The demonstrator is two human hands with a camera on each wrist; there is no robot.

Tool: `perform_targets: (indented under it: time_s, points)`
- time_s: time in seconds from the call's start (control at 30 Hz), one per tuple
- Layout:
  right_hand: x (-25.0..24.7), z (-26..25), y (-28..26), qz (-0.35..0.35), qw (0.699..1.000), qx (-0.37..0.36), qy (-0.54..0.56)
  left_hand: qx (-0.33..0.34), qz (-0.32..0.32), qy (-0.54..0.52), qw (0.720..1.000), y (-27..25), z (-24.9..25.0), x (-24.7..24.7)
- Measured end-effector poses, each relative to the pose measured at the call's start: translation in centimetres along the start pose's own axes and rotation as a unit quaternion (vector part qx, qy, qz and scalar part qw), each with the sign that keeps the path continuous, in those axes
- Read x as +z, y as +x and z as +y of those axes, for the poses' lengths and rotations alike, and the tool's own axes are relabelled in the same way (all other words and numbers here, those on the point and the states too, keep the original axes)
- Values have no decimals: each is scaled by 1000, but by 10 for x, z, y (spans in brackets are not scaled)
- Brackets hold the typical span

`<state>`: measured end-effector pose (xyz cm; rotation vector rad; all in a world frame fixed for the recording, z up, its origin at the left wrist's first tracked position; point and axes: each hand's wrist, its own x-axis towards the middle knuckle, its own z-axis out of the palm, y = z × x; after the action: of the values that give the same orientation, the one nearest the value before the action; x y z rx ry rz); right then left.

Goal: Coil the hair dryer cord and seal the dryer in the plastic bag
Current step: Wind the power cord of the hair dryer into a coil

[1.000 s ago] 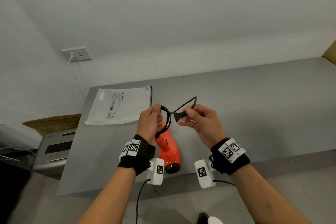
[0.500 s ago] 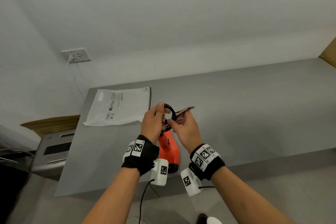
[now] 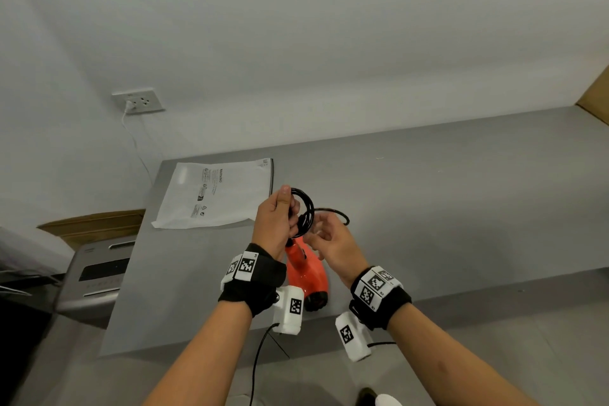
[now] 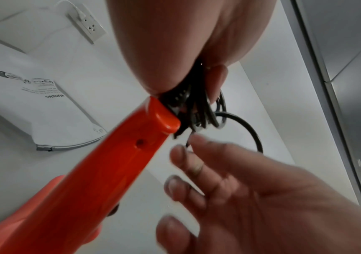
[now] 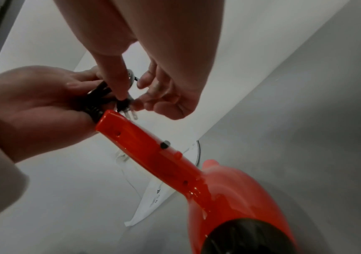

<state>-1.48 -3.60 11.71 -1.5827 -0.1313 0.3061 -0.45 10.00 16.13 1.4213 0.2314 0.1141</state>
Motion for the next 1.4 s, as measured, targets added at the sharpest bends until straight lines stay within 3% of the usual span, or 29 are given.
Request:
perform_targets:
  time_s: [0.13, 0.37, 0.5, 0.7, 0.8, 0.87, 1.0, 1.13, 1.27, 1.4]
  points:
    - [1, 11, -6, -52, 999, -6, -14, -23, -19, -5, 1000, 3, 3, 0]
    - [2, 1, 4, -11, 999, 2, 36, -49, -39, -43, 997, 2, 1, 4]
    - [5, -6, 7, -31, 999, -21, 35, -62, -36, -60, 996, 0, 1, 5]
    - [6, 9, 8, -7, 997, -14, -79, -55, -37, -45, 997, -1, 4, 3]
    - [-3, 19, 0, 11, 986, -70, -151, -36, -27, -39, 998, -2, 5, 1]
    - [-13, 33, -11, -15, 967, -96, -237, -20, -10, -39, 999, 1, 9, -2]
    - [-33, 69, -44, -136, 930, -17, -340, 6, 32, -62, 997, 10, 13, -12]
    - [-44, 86, -74, -157, 914, 5, -374, 22, 39, -61, 997, 11, 7, -12]
    - [-45, 59, -86, -150, 905, -52, -394, 34, 44, -42, 998, 11, 3, -11]
    - [-53, 13, -89, -134, 936, -140, -293, 32, 38, -42, 998, 14, 7, -17]
